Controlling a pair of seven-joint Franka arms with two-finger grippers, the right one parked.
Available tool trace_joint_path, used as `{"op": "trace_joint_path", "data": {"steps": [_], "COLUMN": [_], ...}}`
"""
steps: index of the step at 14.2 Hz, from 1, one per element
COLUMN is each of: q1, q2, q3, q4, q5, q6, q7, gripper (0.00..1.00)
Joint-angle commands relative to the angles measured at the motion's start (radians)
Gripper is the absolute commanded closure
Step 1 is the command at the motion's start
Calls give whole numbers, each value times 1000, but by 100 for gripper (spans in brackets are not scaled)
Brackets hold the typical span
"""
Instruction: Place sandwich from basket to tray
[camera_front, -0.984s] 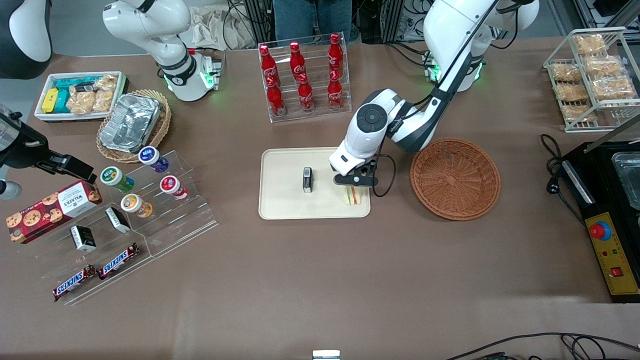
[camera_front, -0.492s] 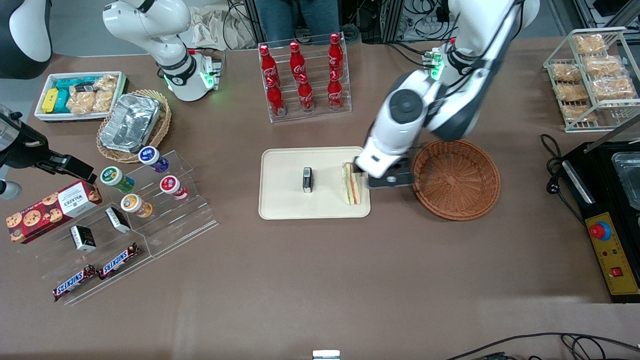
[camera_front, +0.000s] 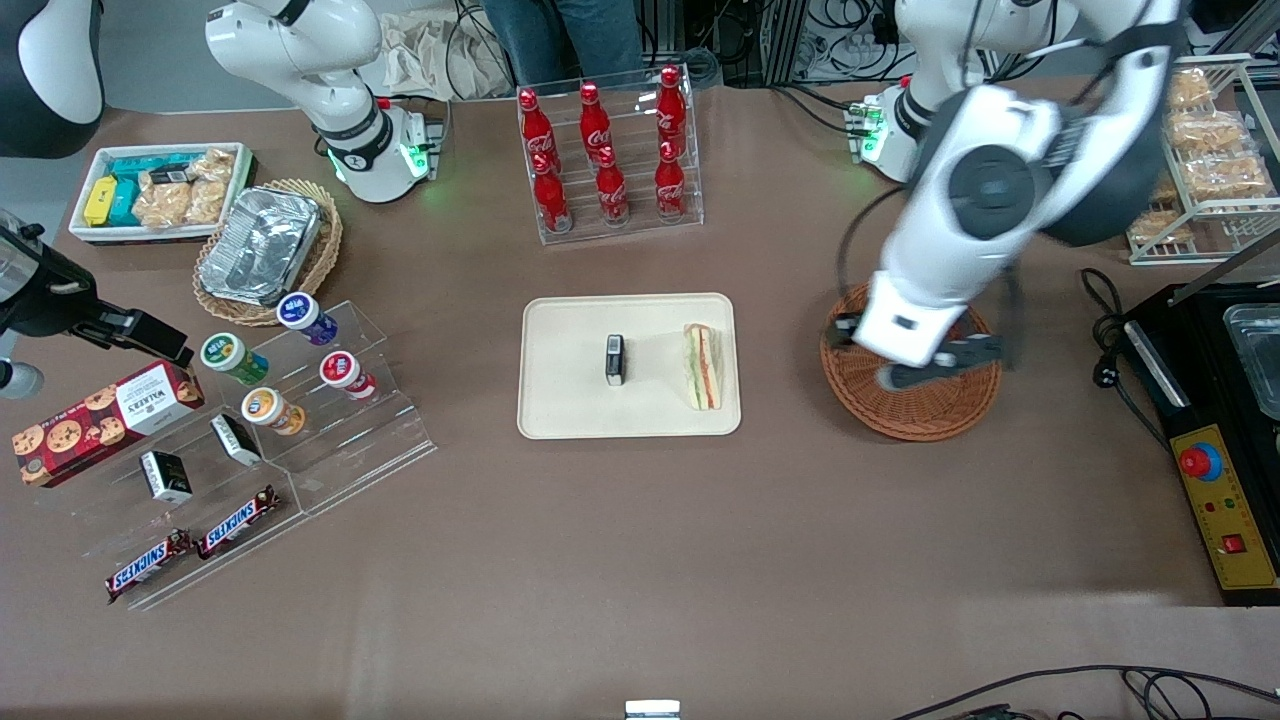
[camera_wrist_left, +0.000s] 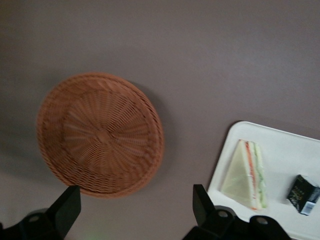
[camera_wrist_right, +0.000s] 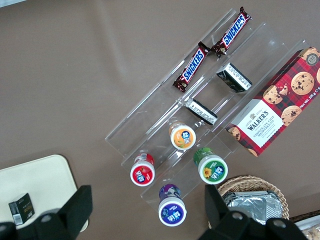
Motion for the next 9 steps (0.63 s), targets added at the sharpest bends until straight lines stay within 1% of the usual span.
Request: {"op": "trace_joint_path", "data": {"steps": [1, 2, 5, 7, 9], "q1": [118, 158, 233, 255, 272], "q2": [-45, -66, -92, -92, -81], "q3": [-3, -5, 0, 6, 27], "q4": [-2, -3, 6, 58, 115], "q5": [44, 87, 106, 134, 128], "q6": [-31, -33, -82, -112, -166], "q7": [152, 221, 448, 605, 696], "gripper": [1, 1, 1, 1, 1]}}
